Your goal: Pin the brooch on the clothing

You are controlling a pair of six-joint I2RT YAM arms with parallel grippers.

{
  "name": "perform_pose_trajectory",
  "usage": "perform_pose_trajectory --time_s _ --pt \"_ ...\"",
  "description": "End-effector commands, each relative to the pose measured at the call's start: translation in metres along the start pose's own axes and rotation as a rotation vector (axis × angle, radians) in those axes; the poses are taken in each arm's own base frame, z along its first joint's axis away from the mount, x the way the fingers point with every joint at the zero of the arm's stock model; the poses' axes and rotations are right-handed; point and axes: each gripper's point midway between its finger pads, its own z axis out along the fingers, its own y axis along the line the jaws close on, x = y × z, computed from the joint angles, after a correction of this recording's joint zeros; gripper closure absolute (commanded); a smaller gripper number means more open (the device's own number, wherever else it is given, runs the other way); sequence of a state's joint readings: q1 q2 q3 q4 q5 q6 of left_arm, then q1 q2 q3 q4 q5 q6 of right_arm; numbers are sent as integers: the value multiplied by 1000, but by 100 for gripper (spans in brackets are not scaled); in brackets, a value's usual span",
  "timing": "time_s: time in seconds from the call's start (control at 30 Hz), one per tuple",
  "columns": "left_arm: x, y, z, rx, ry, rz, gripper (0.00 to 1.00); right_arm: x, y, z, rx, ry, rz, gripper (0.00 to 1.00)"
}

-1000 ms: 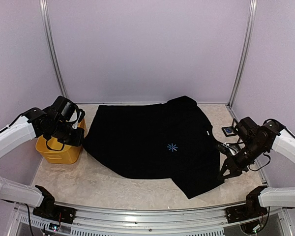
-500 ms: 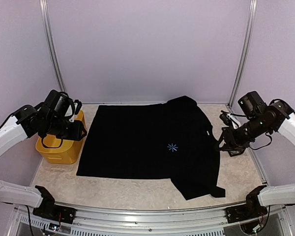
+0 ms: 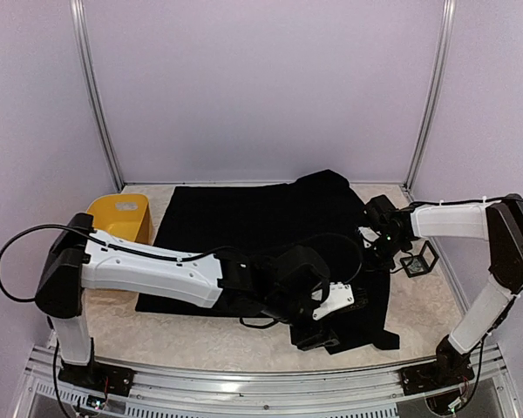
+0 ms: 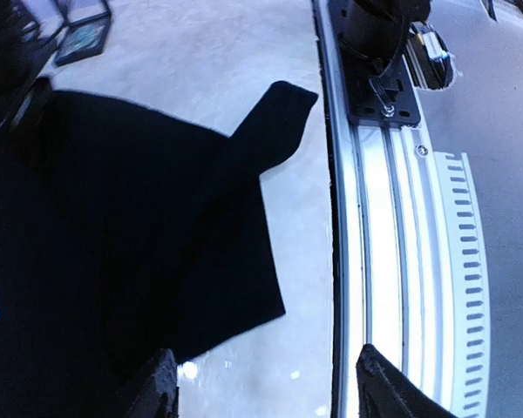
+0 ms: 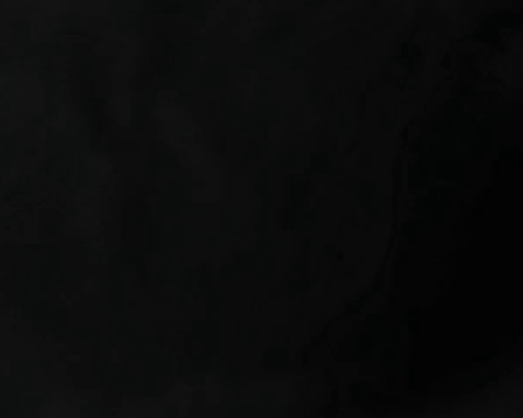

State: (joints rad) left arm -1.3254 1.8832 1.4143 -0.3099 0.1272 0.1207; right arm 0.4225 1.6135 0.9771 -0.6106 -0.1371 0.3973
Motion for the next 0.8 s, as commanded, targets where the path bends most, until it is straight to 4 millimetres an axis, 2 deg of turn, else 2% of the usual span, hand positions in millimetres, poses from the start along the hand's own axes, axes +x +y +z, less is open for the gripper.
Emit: perform_pose_trajectory --time_s 0.0,0.03,0.07,0.17,0.23,0.37,0.53,0.77 --pt "-10 -17 59 104 -11 238 31 -31 -11 11 72 -94 -28 100" --pt "-8 -23 67 130 -5 267 29 -29 -14 18 83 -80 -27 100" --pt "3 -29 79 155 17 299 28 -28 -15 22 84 -71 -28 100" --pt "19 -41 94 195 46 350 25 -25 -14 31 70 -54 -27 100" --pt "32 -36 107 175 94 339 25 -23 -13 34 64 -46 -23 100" --pt "46 -21 120 117 153 303 29 -21 -13 34 55 -50 -25 100" --pt "61 -8 120 59 200 273 39 -18 -15 33 62 -49 -29 100" --pt "70 11 104 -36 235 296 41 -21 -12 28 55 -55 -43 100"
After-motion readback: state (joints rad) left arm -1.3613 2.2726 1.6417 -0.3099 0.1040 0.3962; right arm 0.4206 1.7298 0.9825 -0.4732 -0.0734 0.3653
